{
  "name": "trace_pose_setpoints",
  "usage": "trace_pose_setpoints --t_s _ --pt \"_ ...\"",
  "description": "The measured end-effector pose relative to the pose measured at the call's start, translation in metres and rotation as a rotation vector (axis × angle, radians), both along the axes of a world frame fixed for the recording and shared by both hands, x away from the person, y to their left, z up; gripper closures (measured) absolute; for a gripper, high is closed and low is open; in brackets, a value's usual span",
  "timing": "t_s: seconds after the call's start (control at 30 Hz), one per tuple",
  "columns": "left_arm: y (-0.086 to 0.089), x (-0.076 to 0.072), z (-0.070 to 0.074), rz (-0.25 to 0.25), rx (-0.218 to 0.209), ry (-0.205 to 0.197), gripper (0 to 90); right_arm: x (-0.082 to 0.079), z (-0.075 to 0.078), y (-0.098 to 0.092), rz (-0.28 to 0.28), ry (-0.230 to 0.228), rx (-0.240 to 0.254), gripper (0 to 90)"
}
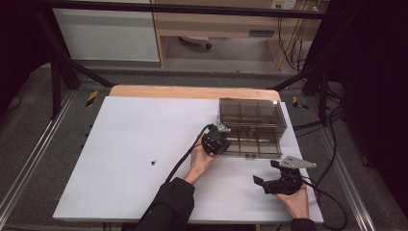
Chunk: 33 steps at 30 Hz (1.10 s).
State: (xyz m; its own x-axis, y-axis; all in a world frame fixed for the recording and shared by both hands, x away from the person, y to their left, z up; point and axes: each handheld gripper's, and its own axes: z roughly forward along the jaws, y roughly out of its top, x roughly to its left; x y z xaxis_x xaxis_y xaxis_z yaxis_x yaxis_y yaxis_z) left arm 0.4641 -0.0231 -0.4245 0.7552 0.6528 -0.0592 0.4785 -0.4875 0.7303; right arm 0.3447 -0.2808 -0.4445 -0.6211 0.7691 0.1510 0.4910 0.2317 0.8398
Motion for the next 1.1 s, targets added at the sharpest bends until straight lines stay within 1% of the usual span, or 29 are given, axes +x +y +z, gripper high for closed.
trace_pose_setpoints --t_s 0.13,0.23,0.27,0.43,0.47,0.57,0.6,0.63,0.67,0.7,0.73,0.77,0.8,0.93,0.97,1.0,1.03,1.07,1.1 --pt "0.0 0.002 -0.003 0.004 -0.004 0.012 80.2 0.0 0.0 0.0 0.0 0.0 0.002 0.6" --pt "0.0 0.003 -0.005 0.008 -0.015 0.016 79.6 0.0 0.0 0.0 -0.001 0.004 0.001 0.6" --pt "0.0 0.003 -0.005 0.001 -0.019 0.019 79.0 0.0 0.0 0.0 0.001 0.002 -0.001 0.6" --pt "0.001 0.002 -0.001 -0.007 -0.027 0.018 71.8 0.0 0.0 0.0 0.001 -0.001 0.001 0.6" --pt "0.002 0.001 0.001 -0.012 -0.026 0.018 71.8 0.0 0.0 0.0 0.0 0.0 0.001 0.6" --pt "0.005 -0.003 0.005 -0.018 -0.038 0.013 65.4 0.0 0.0 0.0 0.001 0.003 -0.002 0.6" --pt "0.008 -0.005 0.007 -0.022 -0.043 0.015 65.4 0.0 0.0 0.0 0.0 0.002 -0.001 0.6" --pt "0.009 -0.006 0.008 -0.026 -0.049 0.019 62.3 0.0 0.0 0.0 -0.001 0.0 0.0 0.6" --pt "0.014 -0.01 0.011 -0.038 -0.047 0.02 57.7 0.0 0.0 0.0 -0.001 0.0 -0.001 0.6" --pt "0.014 -0.01 0.011 -0.038 -0.047 0.02 56.1 0.0 0.0 0.0 -0.001 0.0 -0.001 0.6" --pt "0.019 -0.013 0.014 -0.047 -0.044 0.008 53.5 0.0 0.0 0.0 -0.001 0.0 0.0 0.6" --pt "0.019 -0.013 0.014 -0.047 -0.044 0.008 52.1 0.0 0.0 0.0 -0.001 0.0 0.0 0.6" --pt "0.023 -0.015 0.015 -0.055 -0.045 0.005 52.1 0.0 0.0 0.0 -0.002 0.001 0.0 0.6" --pt "0.035 -0.021 0.018 -0.067 -0.043 -0.004 41.0 0.0 0.0 0.0 -0.001 0.003 -0.004 0.6" --pt "0.038 -0.022 0.018 -0.067 -0.046 -0.003 38.7 0.0 0.0 0.0 -0.001 0.004 -0.004 0.6" --pt "0.045 -0.025 0.018 -0.069 -0.044 -0.01 34.9 0.0 0.0 0.0 -0.001 0.004 -0.004 0.6" --pt "0.045 -0.025 0.018 -0.069 -0.044 -0.01 33.3 0.0 0.0 0.0 -0.001 0.004 -0.004 0.6" --pt "0.05 -0.027 0.018 -0.069 -0.036 -0.021 33.3 0.0 0.0 0.0 -0.001 0.003 -0.003 0.6" --pt "0.053 -0.028 0.018 -0.066 -0.039 -0.024 29.9 0.0 0.0 0.0 -0.002 0.003 -0.003 0.6"
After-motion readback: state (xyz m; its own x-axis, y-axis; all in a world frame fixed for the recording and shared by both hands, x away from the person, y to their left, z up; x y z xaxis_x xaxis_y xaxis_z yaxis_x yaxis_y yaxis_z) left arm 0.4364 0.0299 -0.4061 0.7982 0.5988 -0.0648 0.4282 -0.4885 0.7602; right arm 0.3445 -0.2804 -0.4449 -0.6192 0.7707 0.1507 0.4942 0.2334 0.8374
